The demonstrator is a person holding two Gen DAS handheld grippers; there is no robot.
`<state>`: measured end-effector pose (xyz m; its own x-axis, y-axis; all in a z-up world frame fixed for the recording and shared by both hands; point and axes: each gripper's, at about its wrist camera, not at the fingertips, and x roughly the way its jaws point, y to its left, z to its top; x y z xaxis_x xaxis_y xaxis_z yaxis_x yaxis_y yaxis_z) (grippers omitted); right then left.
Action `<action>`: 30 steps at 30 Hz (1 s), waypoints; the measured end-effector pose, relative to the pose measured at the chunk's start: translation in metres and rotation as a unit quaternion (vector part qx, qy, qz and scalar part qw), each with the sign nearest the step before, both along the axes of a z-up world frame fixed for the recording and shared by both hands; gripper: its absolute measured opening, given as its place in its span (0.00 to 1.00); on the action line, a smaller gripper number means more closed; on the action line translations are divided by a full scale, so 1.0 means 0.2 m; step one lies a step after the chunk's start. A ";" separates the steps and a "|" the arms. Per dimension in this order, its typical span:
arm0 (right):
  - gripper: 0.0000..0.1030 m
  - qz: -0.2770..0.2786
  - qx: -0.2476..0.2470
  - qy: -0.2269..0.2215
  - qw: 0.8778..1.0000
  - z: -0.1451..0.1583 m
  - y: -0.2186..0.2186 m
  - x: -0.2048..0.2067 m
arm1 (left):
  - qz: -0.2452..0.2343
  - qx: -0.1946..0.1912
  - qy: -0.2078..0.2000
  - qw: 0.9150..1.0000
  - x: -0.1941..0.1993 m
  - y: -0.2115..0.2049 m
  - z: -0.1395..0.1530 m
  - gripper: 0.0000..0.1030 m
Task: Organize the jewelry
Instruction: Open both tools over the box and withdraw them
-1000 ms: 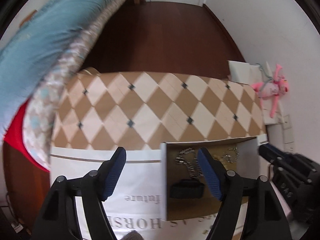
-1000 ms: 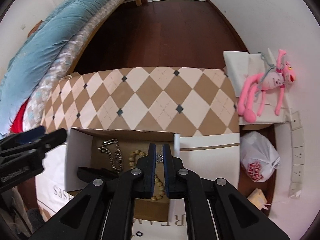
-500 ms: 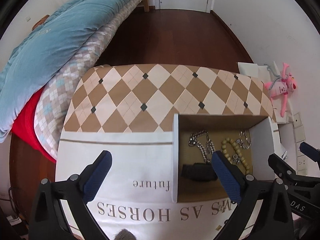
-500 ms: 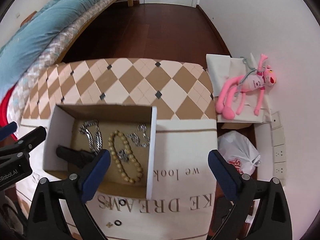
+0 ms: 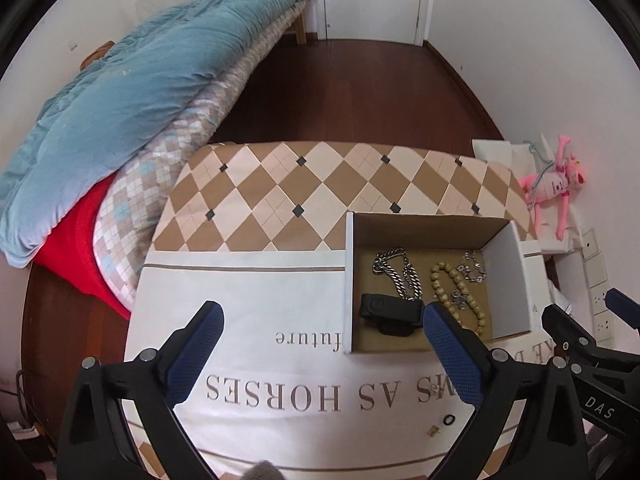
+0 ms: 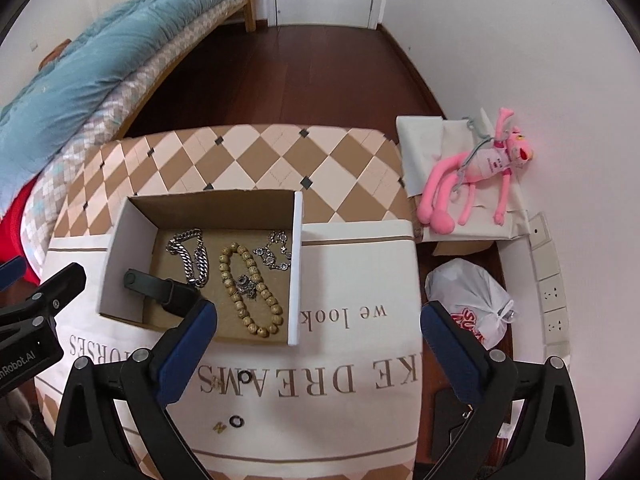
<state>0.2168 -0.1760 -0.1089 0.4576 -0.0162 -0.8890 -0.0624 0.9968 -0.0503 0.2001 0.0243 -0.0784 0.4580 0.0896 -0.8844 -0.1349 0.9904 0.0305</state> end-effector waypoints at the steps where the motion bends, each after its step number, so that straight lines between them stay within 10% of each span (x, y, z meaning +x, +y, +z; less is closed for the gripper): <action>1: 1.00 -0.001 0.000 -0.005 1.000 0.02 0.00 -0.03 | 0.002 -0.002 -0.003 1.000 -0.02 0.00 0.02 0.99; 21: 1.00 -0.010 0.042 -0.105 0.994 0.53 -0.07 -0.44 | -0.001 0.008 -0.085 0.996 -0.41 -0.04 0.46 0.99; 27: 0.97 -0.008 0.060 -0.056 0.997 0.31 -0.10 -0.46 | 0.009 0.023 -0.053 0.998 -0.43 -0.03 0.24 0.99; 30: 0.64 0.006 0.093 -0.005 0.996 0.07 -0.10 -0.45 | 0.011 0.032 -0.013 0.999 -0.44 -0.03 0.01 0.99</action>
